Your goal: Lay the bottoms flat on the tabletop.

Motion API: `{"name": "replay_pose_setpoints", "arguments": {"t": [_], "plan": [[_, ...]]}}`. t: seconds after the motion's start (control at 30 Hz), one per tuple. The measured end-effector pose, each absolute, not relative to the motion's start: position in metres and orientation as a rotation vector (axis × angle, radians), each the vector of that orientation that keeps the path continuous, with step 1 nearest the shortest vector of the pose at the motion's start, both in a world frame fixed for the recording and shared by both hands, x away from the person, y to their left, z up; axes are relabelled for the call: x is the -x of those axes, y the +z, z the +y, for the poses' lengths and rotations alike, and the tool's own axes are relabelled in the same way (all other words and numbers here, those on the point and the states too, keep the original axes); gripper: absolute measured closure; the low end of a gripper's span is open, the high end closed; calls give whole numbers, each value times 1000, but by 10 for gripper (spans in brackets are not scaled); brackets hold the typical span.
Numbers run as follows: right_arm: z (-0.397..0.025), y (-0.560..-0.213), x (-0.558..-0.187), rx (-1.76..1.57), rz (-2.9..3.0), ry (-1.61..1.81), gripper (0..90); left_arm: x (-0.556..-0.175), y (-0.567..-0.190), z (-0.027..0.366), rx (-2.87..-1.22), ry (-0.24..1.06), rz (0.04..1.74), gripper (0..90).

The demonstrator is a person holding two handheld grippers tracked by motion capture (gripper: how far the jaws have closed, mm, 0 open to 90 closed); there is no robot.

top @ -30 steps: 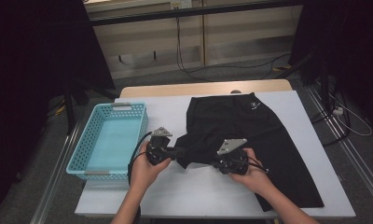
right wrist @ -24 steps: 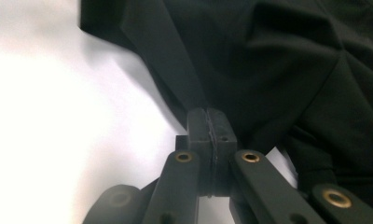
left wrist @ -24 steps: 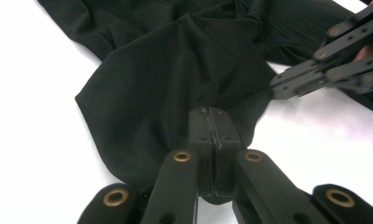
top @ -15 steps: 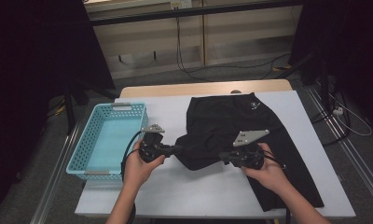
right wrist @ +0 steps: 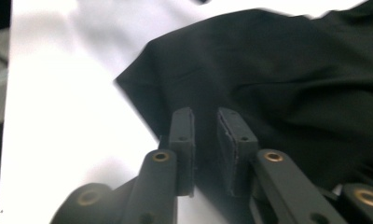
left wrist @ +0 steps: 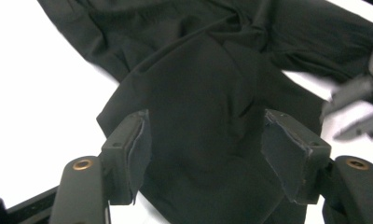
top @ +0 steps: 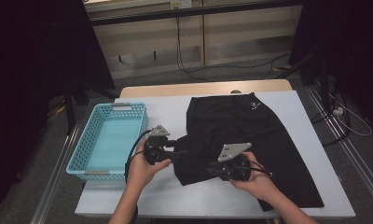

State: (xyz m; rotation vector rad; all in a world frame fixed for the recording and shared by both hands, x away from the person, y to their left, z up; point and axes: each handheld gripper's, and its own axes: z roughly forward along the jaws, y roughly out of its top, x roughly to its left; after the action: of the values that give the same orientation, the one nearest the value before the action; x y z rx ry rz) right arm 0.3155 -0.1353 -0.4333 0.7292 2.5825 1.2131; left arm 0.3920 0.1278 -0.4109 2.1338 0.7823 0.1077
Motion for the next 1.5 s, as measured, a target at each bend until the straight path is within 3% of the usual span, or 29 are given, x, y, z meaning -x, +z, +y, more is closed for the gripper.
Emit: {"name": "replay_pose_setpoints", "arguments": {"t": [0.23, 0.3, 0.4, 0.7, 0.8, 1.03, 1.2, 1.3, 1.37, 1.5], "plan": [[-116, -451, -322, -709, 2631, 1127, 739, -393, -415, 126, -2162, 95, 788, 320], [-114, -453, -326, -730, 2640, 1116, 789, -392, -416, 125, -2158, 80, 796, 325], [-116, -454, -331, -767, 2648, 1141, 897, -392, -415, 124, -2153, 38, 798, 376], [-144, -450, -353, -1070, 2484, 1284, 900, -383, -409, 113, -2149, -26, 731, 585], [-142, -456, -358, -1108, 2480, 1263, 894, -378, -411, 104, -2175, -49, 699, 601], [-139, -456, -357, -1078, 2468, 1224, 755, -373, -432, 96, -2285, -64, 684, 653], [-143, -445, -348, -1039, 2413, 1235, 572, -371, -443, 94, -2330, -82, 658, 734], [-149, -443, -343, -1021, 2400, 1234, 557, -370, -445, 90, -2338, -91, 629, 778], [-153, -442, -342, -1024, 2387, 1234, 544, -369, -445, 89, -2361, -114, 619, 889], [-161, -442, -341, -1050, 2365, 1239, 543, -367, -444, 85, -2378, -99, 618, 900]]}}
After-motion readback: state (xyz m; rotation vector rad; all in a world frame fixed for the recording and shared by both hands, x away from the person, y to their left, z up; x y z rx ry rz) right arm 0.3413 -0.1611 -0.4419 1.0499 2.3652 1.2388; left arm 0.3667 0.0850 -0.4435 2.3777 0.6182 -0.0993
